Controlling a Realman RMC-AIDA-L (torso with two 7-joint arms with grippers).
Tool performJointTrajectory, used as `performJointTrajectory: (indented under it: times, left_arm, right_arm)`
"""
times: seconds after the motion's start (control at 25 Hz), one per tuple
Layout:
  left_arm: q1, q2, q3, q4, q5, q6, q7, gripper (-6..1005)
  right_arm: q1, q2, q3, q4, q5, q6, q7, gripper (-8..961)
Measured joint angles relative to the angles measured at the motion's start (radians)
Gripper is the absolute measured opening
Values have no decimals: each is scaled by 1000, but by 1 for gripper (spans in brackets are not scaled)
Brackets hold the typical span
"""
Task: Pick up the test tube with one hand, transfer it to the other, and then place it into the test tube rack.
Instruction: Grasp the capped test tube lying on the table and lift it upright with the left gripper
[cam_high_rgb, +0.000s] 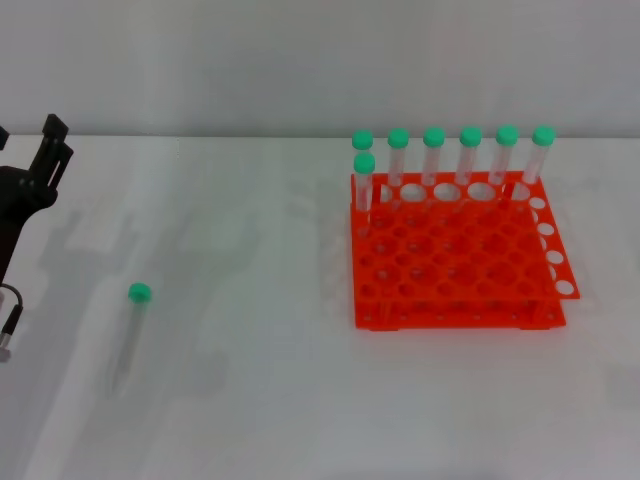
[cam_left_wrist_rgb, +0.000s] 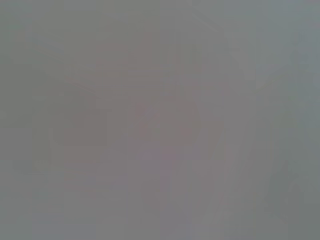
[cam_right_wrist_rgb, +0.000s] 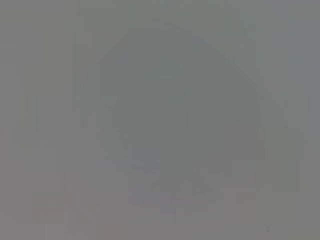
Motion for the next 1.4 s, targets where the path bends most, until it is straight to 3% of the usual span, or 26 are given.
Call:
performJointTrajectory:
  times: [0.12, 0.36, 0.68, 1.12, 1.32, 1.4]
  left_arm:
    - [5, 0, 0, 2, 1, 6, -10, 867]
    - [5, 1, 0, 0, 1, 28, -4, 631]
    - [16, 4, 2, 1, 25, 82, -9, 558]
    - [72, 13, 41, 73, 67, 108, -234, 590]
    - [101, 30, 44, 151, 153, 88, -416, 827]
    - [119, 40, 45, 212, 219, 65, -501, 844]
  right_arm:
    - [-7, 4, 0, -1, -1, -7, 0, 667]
    - [-9, 4, 0, 1, -1, -14, 0, 669]
    - [-14, 0, -3, 3, -1, -7, 4, 669]
    - [-14, -6, -9, 13, -9, -6, 6, 668]
    - [-18, -12, -9, 15, -9, -11, 6, 668]
    - [-19, -16, -9, 15, -9, -11, 6, 668]
